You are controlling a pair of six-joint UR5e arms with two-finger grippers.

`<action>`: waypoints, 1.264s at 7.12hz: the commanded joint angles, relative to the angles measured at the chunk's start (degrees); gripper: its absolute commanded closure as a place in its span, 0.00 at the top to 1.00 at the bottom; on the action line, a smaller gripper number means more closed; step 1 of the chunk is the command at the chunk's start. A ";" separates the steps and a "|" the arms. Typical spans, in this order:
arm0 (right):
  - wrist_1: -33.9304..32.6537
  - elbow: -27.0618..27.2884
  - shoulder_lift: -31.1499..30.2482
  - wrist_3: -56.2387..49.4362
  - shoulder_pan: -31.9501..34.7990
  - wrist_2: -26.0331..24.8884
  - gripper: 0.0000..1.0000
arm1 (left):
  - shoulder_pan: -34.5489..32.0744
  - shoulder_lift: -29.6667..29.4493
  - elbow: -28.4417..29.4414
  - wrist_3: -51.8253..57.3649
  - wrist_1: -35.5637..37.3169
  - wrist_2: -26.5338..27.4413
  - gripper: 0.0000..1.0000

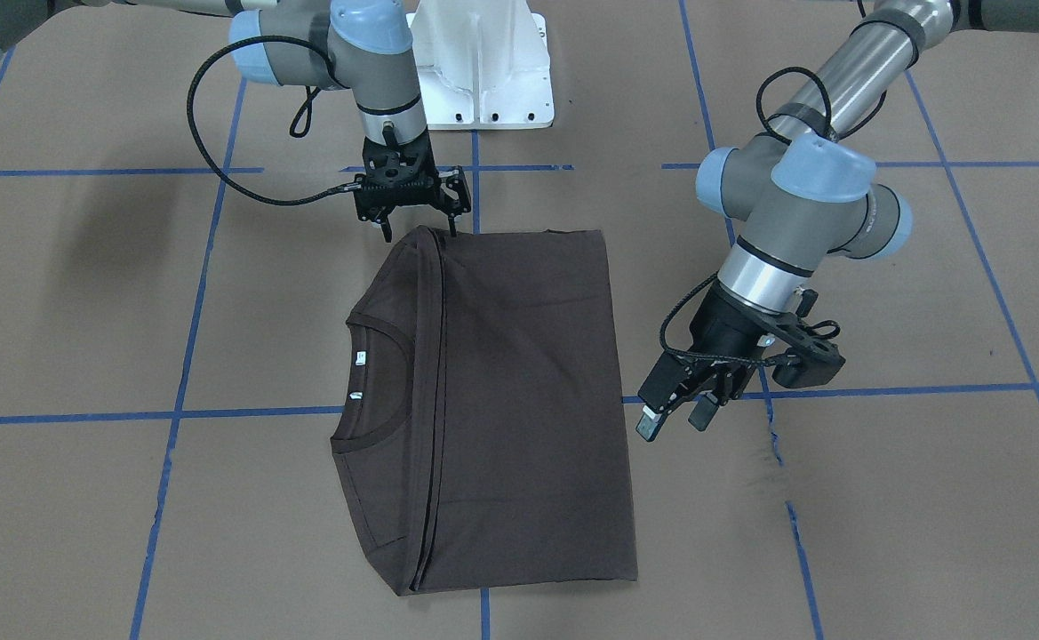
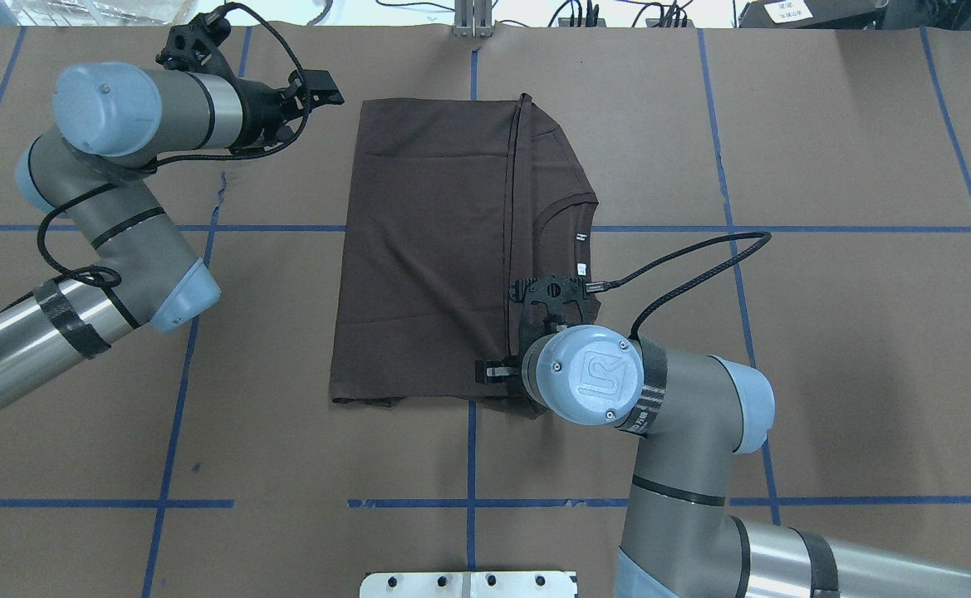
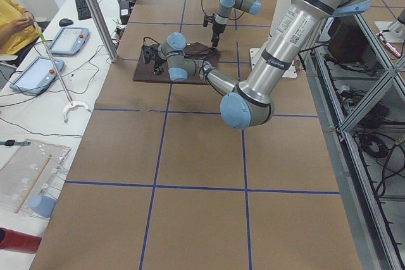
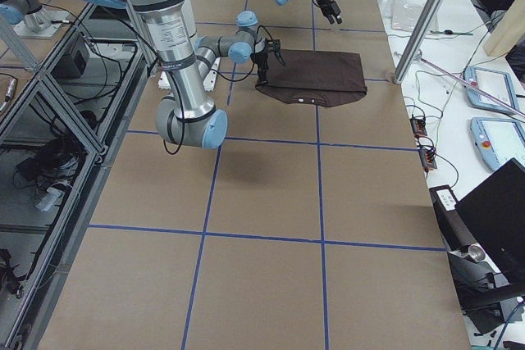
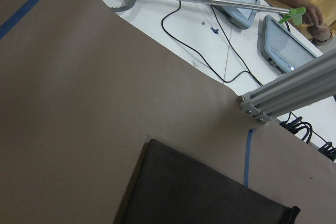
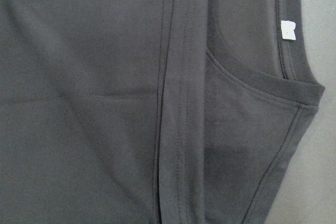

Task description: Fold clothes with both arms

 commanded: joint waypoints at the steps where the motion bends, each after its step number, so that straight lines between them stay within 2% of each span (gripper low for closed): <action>1: -1.54 -1.17 -0.17 -5.64 -1.35 -1.57 1.00 | 0.06 0.86 -1.17 -0.22 0.11 0.01 1.00; 3: -1.54 -2.23 -1.13 -6.26 -2.23 -2.90 1.00 | 0.06 0.68 -1.25 -0.39 0.02 0.18 1.00; 4: -1.37 -1.88 -2.01 -11.40 -0.93 -2.90 1.00 | 0.06 0.77 -1.69 -0.31 0.02 0.18 1.00; 5: -0.67 -0.05 -6.55 -14.67 0.04 -2.90 1.00 | 0.06 0.77 -2.13 -0.39 0.02 0.18 1.00; 6: -0.58 5.10 -10.59 -16.10 1.62 -2.03 1.00 | 0.06 0.77 -2.57 -0.40 0.02 0.27 1.00; 7: -0.58 7.24 -13.42 -16.89 1.72 -2.20 1.00 | 0.06 0.77 -2.75 -0.48 0.02 0.27 1.00; 9: -0.58 7.09 -11.36 -13.59 1.28 -2.55 1.00 | 0.06 0.68 -3.10 -0.57 0.02 0.27 1.00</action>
